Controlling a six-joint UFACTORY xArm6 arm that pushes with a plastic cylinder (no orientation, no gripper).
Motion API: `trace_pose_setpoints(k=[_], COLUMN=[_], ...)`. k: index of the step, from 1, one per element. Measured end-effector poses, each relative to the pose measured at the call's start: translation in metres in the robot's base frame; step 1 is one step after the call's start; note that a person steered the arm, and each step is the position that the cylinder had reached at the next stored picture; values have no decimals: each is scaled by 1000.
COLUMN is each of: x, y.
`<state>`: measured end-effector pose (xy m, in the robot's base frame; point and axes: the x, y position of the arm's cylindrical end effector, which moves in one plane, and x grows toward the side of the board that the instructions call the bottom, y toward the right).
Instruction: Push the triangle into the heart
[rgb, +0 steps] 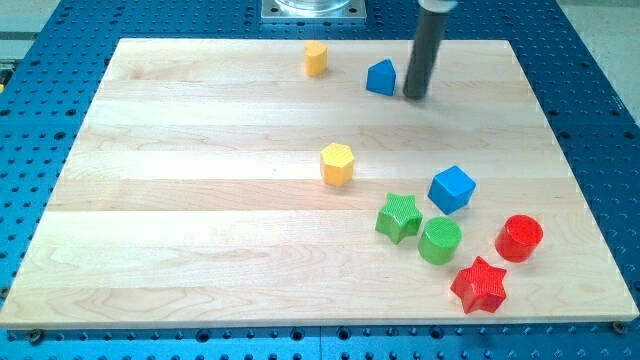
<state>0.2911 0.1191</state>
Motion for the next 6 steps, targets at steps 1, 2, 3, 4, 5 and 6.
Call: trace_pose_setpoints(k=[1, 2, 3, 4, 5, 6], x=[-33, -2, -3, -5, -21, 36], y=[-55, -21, -31, -79, -86, -8])
